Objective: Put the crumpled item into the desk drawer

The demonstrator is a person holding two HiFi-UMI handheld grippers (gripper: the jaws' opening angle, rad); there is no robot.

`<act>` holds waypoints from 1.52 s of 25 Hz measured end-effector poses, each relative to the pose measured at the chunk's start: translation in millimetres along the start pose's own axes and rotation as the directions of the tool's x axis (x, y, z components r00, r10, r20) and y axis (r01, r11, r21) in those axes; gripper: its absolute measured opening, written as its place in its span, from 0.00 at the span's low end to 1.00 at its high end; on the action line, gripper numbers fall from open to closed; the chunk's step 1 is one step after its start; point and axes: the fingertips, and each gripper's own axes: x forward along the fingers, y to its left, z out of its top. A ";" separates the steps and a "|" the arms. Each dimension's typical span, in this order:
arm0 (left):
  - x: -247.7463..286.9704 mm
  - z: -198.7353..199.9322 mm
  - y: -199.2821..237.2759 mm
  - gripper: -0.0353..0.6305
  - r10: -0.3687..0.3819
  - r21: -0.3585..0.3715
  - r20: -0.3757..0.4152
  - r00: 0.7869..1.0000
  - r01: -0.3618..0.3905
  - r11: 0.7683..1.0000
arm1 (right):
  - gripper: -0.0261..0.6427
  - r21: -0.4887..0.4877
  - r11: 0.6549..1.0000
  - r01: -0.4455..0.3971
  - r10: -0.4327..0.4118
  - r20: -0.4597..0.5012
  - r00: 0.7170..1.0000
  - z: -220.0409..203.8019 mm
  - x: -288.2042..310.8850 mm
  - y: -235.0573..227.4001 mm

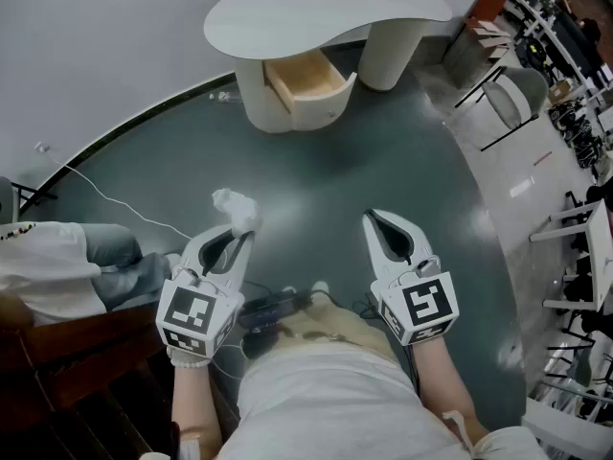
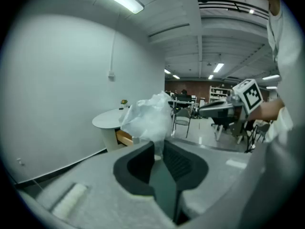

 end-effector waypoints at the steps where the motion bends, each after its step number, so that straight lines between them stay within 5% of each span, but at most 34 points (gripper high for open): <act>1: 0.6 2.8 1.9 0.13 0.005 0.000 -0.001 1.000 -0.005 1.000 | 0.05 -0.002 1.000 -0.003 0.003 0.004 1.000 -0.8 1.5 0.9; 38: 22.4 14.3 -22.1 0.13 0.014 0.006 -0.003 1.000 -0.014 1.000 | 0.05 0.024 0.999 -0.041 0.041 0.012 0.999 -11.5 -7.9 -26.4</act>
